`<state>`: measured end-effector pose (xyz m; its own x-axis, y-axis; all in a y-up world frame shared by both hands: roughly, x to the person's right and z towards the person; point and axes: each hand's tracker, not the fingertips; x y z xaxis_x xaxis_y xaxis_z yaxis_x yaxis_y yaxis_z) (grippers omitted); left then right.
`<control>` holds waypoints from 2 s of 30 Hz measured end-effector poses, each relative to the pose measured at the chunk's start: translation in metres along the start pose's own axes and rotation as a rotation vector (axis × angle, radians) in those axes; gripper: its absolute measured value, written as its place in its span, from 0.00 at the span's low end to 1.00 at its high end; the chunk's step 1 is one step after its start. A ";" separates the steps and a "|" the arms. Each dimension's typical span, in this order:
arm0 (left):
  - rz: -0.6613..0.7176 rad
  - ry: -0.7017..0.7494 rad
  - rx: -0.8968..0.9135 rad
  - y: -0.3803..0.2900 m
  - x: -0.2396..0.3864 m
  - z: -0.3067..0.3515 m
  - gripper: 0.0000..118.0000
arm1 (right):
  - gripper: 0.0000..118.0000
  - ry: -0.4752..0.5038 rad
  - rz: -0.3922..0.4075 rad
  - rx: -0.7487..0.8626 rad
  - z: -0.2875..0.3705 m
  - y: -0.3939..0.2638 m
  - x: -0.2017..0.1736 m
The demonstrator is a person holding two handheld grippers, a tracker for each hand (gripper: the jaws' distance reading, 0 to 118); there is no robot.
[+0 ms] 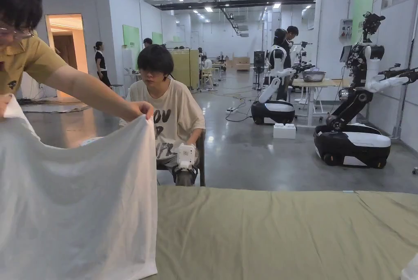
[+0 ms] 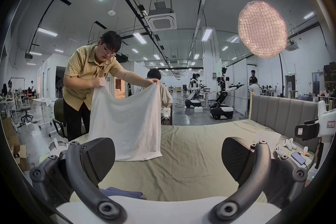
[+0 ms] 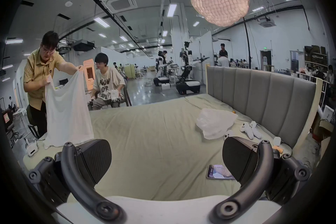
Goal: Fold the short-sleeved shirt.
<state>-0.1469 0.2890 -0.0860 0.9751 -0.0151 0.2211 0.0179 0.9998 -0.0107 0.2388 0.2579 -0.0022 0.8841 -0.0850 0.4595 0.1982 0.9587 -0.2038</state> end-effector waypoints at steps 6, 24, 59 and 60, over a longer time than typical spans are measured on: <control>-0.003 -0.011 0.002 0.001 0.000 0.001 0.99 | 1.00 -0.055 -0.014 -0.103 0.003 0.005 -0.011; 0.004 -0.020 -0.007 -0.001 -0.001 0.005 0.99 | 1.00 0.023 -0.077 -0.115 0.010 0.009 -0.012; -0.001 -0.015 -0.022 -0.006 -0.002 0.005 0.99 | 1.00 0.303 0.008 0.118 0.026 0.010 -0.005; -0.001 -0.018 -0.022 -0.006 -0.002 0.005 0.99 | 1.00 0.299 0.009 0.114 0.025 0.009 -0.005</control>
<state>-0.1497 0.2834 -0.0817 0.9711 -0.0155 0.2383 0.0239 0.9992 -0.0321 0.2253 0.2741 0.0153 0.9742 -0.1361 0.1799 0.1560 0.9826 -0.1011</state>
